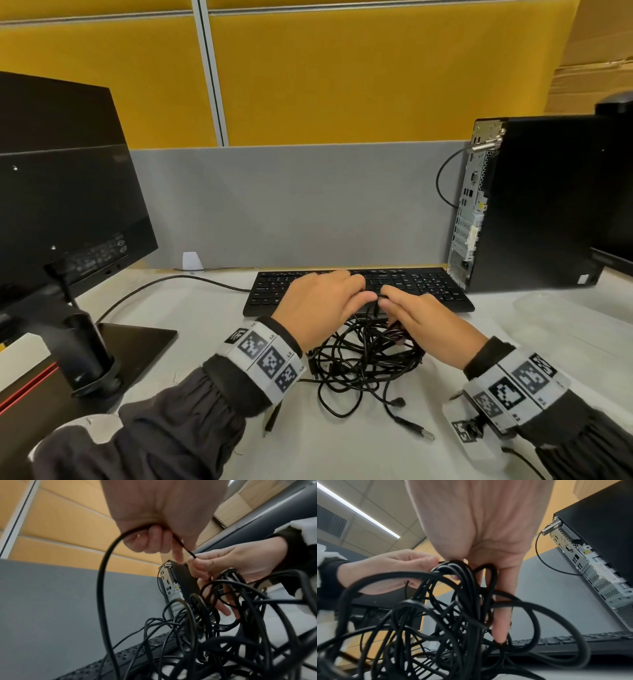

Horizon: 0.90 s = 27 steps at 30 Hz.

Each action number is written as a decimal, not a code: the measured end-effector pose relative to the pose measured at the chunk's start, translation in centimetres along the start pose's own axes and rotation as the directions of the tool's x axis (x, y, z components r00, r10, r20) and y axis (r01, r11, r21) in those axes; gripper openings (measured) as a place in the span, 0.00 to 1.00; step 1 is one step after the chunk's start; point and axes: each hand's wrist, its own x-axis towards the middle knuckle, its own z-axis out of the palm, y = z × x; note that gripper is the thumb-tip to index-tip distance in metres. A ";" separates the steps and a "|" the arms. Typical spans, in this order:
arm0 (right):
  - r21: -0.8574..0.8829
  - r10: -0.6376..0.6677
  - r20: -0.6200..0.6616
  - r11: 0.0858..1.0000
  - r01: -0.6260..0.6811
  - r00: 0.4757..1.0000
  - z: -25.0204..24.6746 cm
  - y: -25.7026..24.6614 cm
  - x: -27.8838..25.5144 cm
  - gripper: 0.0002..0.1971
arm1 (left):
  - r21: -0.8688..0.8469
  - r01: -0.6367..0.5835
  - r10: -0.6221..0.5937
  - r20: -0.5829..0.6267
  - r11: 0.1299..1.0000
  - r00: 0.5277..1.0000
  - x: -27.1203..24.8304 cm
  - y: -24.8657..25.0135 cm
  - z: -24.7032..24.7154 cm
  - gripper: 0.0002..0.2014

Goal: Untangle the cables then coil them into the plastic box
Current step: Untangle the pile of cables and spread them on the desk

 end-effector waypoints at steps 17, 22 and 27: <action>0.016 -0.031 0.028 0.999 0.031 0.999 -0.4 -0.3 0.3 0.14 | -0.633 0.187 -0.292 -0.064 0.751 0.954 -0.2 -0.8 0.3 0.21; 0.067 -0.027 -0.077 0.997 0.032 0.997 0.2 -0.8 0.9 0.14 | -0.696 0.211 -0.359 -0.071 0.687 0.931 0.1 -1.1 0.5 0.23; 0.016 0.004 -0.100 1.000 -0.003 0.995 0.3 -1.6 1.5 0.14 | -0.323 0.249 -0.300 -0.119 0.913 0.946 -0.4 -1.3 0.7 0.19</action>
